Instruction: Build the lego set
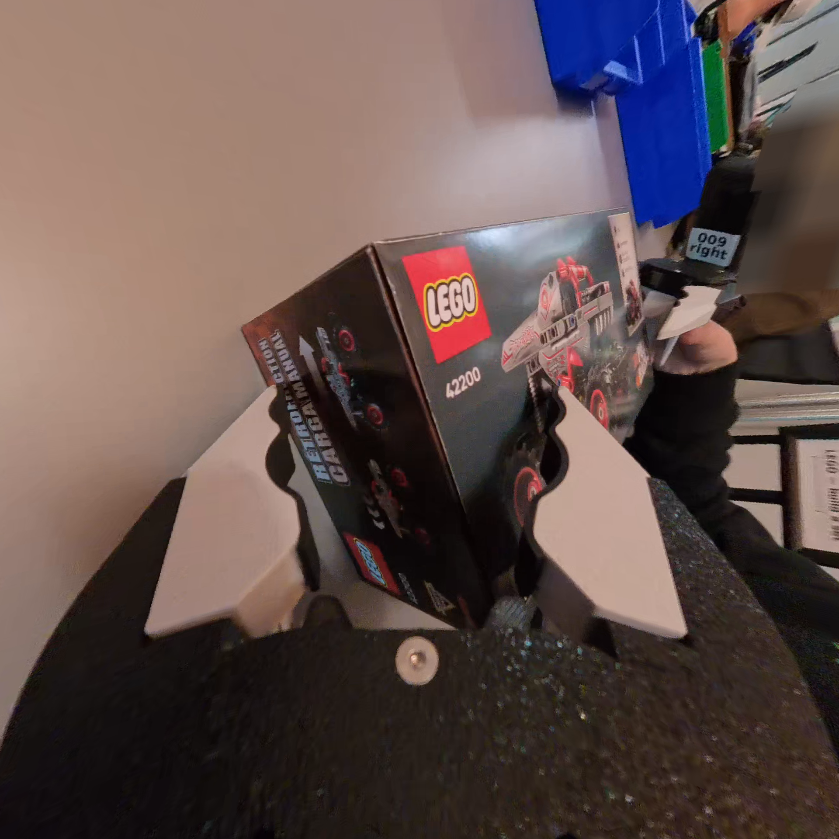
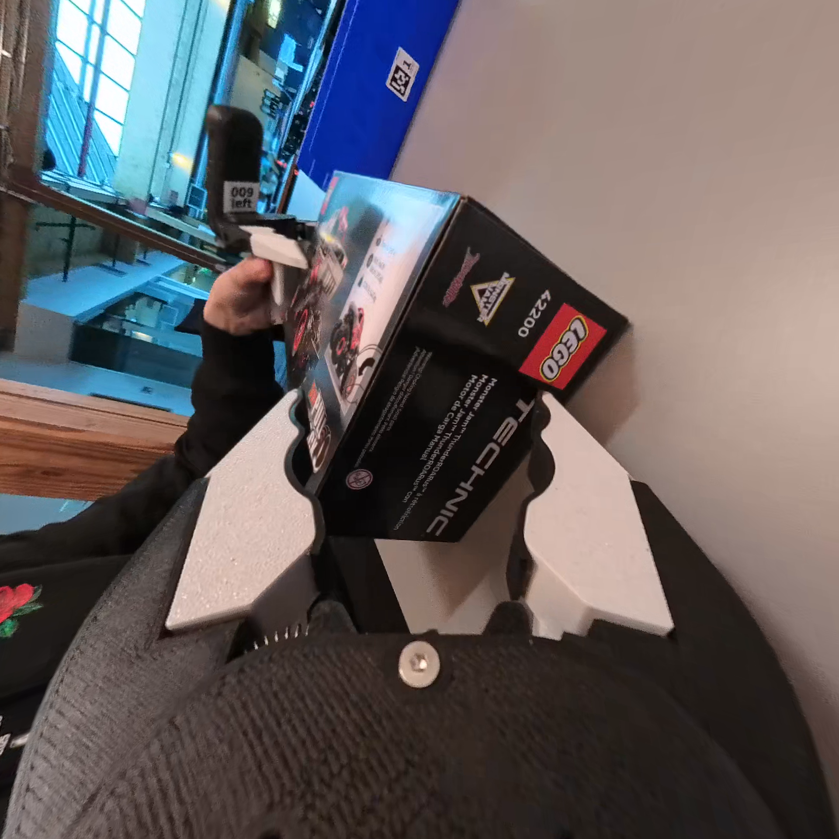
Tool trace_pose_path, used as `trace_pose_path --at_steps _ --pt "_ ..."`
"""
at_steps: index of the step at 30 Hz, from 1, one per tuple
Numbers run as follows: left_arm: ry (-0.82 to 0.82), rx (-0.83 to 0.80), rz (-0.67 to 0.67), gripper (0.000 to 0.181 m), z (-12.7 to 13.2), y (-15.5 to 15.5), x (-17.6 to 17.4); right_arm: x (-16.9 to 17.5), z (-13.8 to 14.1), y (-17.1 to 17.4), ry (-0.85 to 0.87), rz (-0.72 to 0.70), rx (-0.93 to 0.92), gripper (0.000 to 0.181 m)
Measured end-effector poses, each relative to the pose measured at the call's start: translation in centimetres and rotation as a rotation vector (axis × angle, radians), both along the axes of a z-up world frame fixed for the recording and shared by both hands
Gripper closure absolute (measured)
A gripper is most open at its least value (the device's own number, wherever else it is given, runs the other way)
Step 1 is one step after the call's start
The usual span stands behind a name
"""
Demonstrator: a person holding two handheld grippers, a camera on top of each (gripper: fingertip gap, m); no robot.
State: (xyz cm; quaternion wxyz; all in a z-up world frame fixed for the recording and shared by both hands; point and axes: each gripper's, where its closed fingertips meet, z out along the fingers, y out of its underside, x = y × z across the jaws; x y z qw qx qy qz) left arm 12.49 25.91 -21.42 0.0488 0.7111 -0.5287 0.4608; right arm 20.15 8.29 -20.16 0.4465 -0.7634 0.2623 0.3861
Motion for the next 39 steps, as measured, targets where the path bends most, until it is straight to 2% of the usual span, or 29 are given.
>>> trace_pose_path --at_steps 3,8,9,10,11,14,18,22,24,29,39 --pt "0.0 0.02 0.023 0.072 0.1 -0.1 0.0 0.3 -0.4 -0.2 -0.003 -0.003 -0.022 0.095" --pt "-0.039 0.052 0.05 0.08 0.6 0.1 -0.4 1.4 2.1 -1.9 0.083 -0.002 0.088 0.135" --pt "-0.054 0.072 0.052 0.083 0.9 0.2 -0.4 2.0 1.9 -2.4 0.051 -0.018 0.061 0.127" --pt "-0.072 0.101 0.056 0.088 1.2 0.5 -0.4 2.5 1.4 -2.9 0.0 -0.036 0.016 0.108" --pt "-0.089 0.138 0.066 0.089 1.5 0.9 -0.3 2.8 1.2 -3.3 -0.052 -0.041 -0.011 0.098" --pt "-0.163 0.244 0.099 0.092 2.7 1.9 0.3 2.9 1.8 -3.7 -0.133 -0.053 -0.031 0.099" --pt "-0.225 0.314 0.087 0.104 3.8 1.5 0.6 1.1 2.9 -2.8 -0.123 -0.009 -0.016 0.111" --pt "-0.227 0.392 0.079 0.103 2.8 1.5 0.7 1.4 2.0 -2.3 -0.144 -0.009 -0.102 0.129" --pt "-0.247 0.344 0.099 0.103 2.8 1.3 0.9 1.7 1.3 -2.2 -0.131 -0.005 -0.148 0.137" --pt "-0.277 0.289 0.121 0.105 2.9 1.6 1.1 1.5 1.1 -1.3 -0.033 -0.024 -0.184 0.134" --pt "-0.26 0.285 0.083 0.108 2.8 1.6 1.9 1.0 1.8 -1.4 -0.042 -0.072 -0.263 0.152"
